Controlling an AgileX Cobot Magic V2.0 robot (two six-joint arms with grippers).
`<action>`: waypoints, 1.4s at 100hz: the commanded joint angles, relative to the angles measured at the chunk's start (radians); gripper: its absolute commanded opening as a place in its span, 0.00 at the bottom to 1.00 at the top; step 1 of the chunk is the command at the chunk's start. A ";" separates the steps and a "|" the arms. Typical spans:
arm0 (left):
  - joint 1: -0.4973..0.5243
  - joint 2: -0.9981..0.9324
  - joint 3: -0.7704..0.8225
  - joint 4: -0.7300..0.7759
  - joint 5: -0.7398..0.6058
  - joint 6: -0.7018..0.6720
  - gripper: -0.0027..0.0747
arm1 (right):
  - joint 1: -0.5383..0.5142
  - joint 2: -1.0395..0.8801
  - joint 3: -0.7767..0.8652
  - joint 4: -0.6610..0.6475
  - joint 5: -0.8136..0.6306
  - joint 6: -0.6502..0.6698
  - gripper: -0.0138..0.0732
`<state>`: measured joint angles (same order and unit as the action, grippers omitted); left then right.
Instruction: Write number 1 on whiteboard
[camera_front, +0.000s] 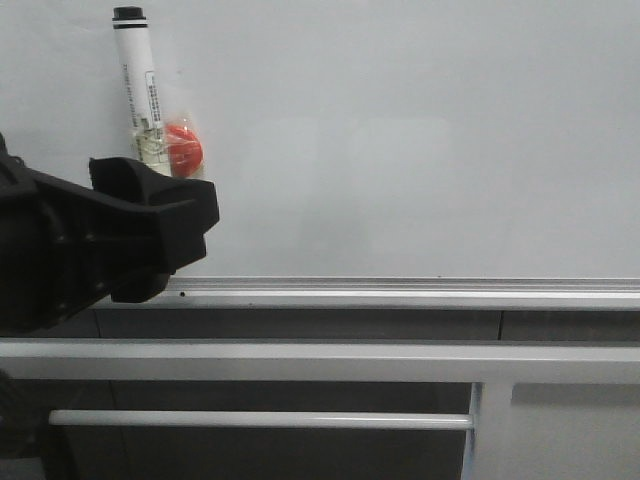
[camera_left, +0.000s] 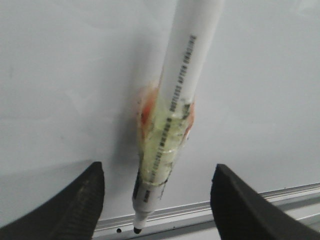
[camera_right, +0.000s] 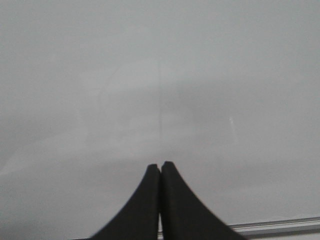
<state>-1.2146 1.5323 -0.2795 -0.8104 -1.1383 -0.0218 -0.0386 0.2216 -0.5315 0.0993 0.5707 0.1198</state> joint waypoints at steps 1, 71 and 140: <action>-0.003 -0.020 -0.016 0.000 -0.245 0.002 0.57 | 0.002 0.021 -0.026 -0.003 -0.075 -0.010 0.11; -0.005 -0.020 0.042 0.065 -0.245 0.097 0.01 | 0.058 0.031 -0.034 0.112 -0.046 -0.272 0.11; -0.005 -0.185 0.130 0.296 0.110 0.487 0.01 | 0.346 0.443 -0.121 0.559 0.202 -0.875 0.11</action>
<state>-1.2146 1.3995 -0.1238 -0.5208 -1.0212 0.4092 0.2552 0.6137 -0.6174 0.6153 0.8480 -0.7295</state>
